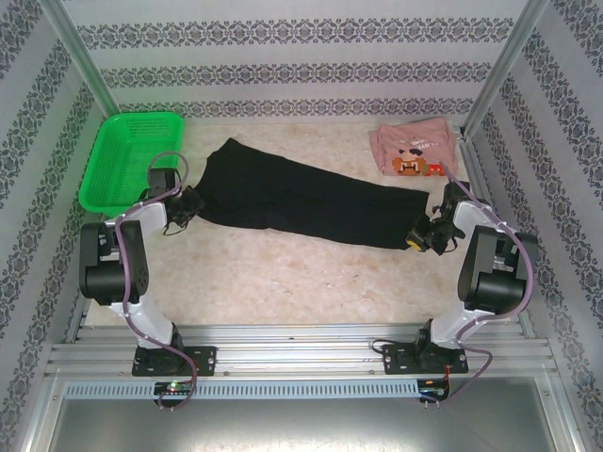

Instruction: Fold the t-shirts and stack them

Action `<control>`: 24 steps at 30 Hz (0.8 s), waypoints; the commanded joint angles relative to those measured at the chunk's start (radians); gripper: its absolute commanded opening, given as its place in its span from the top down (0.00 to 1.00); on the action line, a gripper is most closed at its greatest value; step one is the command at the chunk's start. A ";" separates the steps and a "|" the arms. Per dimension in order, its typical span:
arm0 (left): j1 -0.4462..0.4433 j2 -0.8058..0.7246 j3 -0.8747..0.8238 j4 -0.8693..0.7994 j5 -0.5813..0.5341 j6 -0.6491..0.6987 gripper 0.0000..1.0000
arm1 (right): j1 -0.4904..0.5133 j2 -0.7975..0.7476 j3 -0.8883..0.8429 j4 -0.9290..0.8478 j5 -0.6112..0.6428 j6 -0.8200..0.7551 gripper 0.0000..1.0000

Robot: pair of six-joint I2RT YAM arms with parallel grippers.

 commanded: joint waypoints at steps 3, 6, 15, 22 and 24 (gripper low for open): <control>0.017 -0.142 -0.060 -0.184 -0.059 0.074 1.00 | -0.006 -0.052 -0.017 -0.088 -0.011 -0.040 1.00; 0.023 -0.204 -0.112 -0.217 -0.088 0.078 1.00 | -0.006 -0.068 -0.023 -0.122 0.003 -0.054 0.99; 0.054 -0.380 -0.270 -0.286 -0.155 0.090 1.00 | -0.008 -0.146 -0.061 -0.209 0.037 -0.085 0.99; 0.052 -0.453 -0.292 -0.180 -0.080 0.023 0.93 | -0.007 -0.138 -0.068 -0.223 0.046 -0.101 0.98; 0.037 -0.457 -0.253 -0.170 -0.039 0.003 0.79 | -0.008 -0.143 -0.065 -0.243 0.083 -0.098 0.97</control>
